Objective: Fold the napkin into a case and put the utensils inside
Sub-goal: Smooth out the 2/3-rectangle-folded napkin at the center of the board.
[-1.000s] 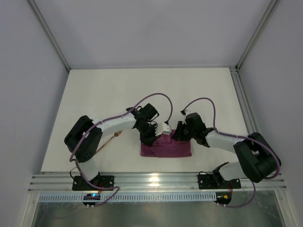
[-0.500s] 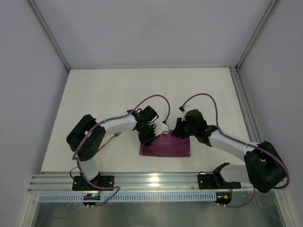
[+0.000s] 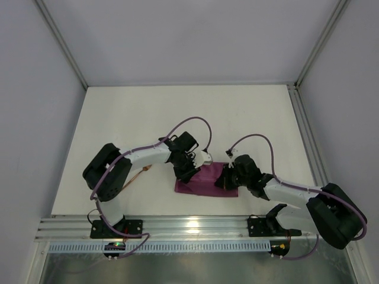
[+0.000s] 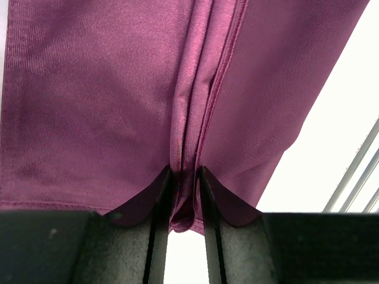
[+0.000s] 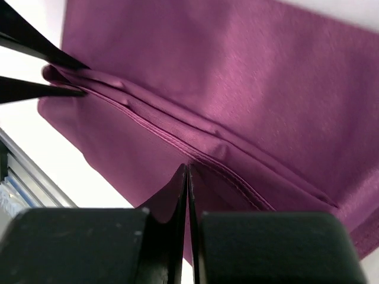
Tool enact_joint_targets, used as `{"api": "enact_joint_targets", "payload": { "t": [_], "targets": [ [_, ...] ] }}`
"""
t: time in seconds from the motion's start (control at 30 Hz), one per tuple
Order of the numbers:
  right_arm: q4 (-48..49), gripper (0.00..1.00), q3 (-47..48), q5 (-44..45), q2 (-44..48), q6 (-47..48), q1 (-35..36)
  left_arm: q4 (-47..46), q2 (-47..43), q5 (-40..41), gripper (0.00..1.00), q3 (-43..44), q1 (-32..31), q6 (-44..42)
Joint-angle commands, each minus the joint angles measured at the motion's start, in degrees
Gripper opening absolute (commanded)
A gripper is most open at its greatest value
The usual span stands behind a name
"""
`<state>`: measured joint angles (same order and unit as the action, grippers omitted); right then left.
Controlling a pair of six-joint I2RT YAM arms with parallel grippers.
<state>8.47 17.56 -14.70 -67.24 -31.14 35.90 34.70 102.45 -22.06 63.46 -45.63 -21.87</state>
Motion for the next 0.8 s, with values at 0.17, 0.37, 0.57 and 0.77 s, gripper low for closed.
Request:
{"api": "enact_joint_targets", "payload": {
  "t": [0.17, 0.37, 0.57, 0.77],
  "targets": [
    [2.17, 0.03, -1.83, 5.64, -1.58, -3.23, 0.14, -2.18, -2.43, 3.78, 0.37, -0.18, 0.80, 2.44],
    [1.02, 0.03, -2.71, 6.44, -0.26, -3.58, 0.14, -2.44, -6.65, 2.74, 0.54, 0.87, 4.22, 3.76],
    [0.93, 0.03, -2.18, 6.35, -0.69, -2.27, 0.22, -1.64, -12.27, 1.38, 0.63, 5.35, 8.09, 6.83],
    [3.04, 0.03, -2.18, 4.50, -1.84, -1.56, 0.14, -5.35, -2.81, 8.54, 0.66, 9.55, 10.37, 9.74]
  ]
}}
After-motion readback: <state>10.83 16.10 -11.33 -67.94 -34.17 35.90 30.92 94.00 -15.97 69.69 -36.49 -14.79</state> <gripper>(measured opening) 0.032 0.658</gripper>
